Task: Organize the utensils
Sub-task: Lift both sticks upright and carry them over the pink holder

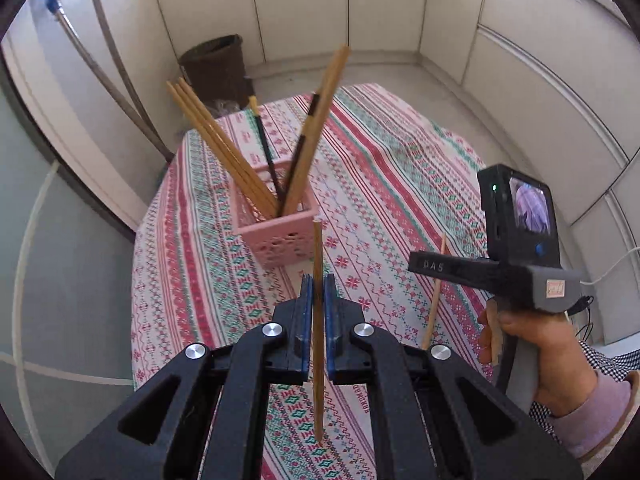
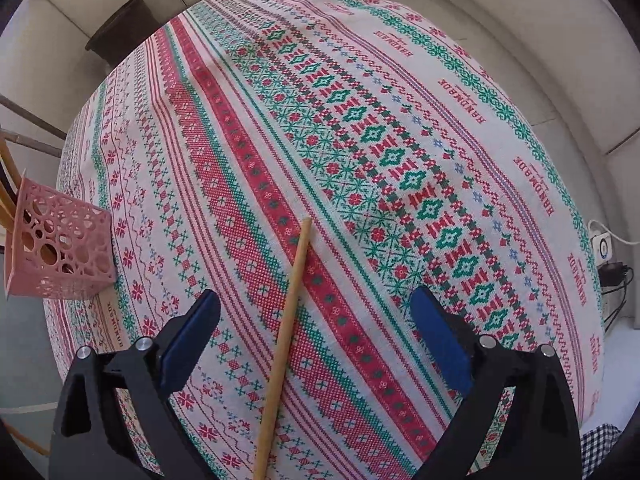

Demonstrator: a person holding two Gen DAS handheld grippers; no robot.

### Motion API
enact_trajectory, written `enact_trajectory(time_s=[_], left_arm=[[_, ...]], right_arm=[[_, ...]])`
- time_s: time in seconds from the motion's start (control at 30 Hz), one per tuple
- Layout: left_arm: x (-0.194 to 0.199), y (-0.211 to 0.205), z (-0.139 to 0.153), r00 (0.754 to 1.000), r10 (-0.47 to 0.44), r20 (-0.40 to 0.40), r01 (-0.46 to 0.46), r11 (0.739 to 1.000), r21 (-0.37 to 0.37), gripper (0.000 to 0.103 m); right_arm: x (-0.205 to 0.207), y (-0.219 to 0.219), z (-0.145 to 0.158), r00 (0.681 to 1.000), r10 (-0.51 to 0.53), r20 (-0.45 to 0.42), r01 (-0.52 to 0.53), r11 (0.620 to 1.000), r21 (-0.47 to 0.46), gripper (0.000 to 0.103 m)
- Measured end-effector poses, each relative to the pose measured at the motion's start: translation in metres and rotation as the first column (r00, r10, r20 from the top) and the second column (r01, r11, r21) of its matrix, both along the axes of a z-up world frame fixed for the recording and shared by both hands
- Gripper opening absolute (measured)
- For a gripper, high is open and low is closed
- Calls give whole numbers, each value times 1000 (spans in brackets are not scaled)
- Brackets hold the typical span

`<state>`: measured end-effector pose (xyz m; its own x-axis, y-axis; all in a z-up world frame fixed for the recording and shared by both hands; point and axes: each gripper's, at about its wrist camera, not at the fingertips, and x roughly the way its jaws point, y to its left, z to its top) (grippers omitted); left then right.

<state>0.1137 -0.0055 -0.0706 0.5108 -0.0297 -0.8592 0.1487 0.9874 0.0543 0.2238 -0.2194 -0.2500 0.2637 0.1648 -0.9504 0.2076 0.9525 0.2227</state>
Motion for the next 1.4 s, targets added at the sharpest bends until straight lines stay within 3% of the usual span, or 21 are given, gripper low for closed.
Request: enact_trajectory(time_s=[0.03, 0.07, 0.1, 0.17, 0.33, 0.47, 0.63, 0.73, 1.07, 1.23, 1.4], left_arm=[[3, 1, 1, 1000, 5, 7, -5, 1000, -4, 5], [3, 3, 3, 1000, 9, 12, -9, 1000, -9, 5], [4, 5, 4, 1000, 14, 16, -14, 1000, -14, 5], [6, 7, 5, 1000, 22, 22, -21, 1000, -21, 5], [2, 13, 10, 998, 42, 53, -40, 998, -37, 5], [-2, 26, 21, 994, 69, 87, -62, 995, -79, 5], [-13, 35, 39, 988, 76, 132, -60, 991, -118, 5], [-19, 36, 51, 984, 73, 164, -52, 990, -128, 5], [-25, 45, 76, 970, 93, 225, -49, 980, -196, 5], [-28, 53, 99, 957, 108, 269, -41, 969, -244, 5], [-27, 60, 135, 926, 139, 351, -33, 956, -292, 5]], right_arm=[[-1, 3, 3, 1000, 15, 19, -15, 1000, -19, 69], [-2, 6, 5, 999, 34, 33, -33, 999, -40, 41], [-3, 8, 8, 998, 44, 39, -42, 997, -60, 22], [-3, 9, 8, 997, 57, 47, -54, 997, -55, 12], [-9, 0, 15, 995, 36, 92, -41, 998, 48, 6], [-28, -7, 60, 970, 35, 239, -57, 995, 83, 6], [-69, -11, 120, 909, 52, 414, -104, 989, 102, 6], [-74, -11, 141, 879, 47, 475, -109, 989, 103, 6], [-90, -27, 197, 817, 2, 577, -130, 975, 181, 6], [-102, -38, 242, 751, -45, 658, -145, 962, 230, 6], [-103, -45, 281, 694, -75, 716, -172, 948, 266, 6]])
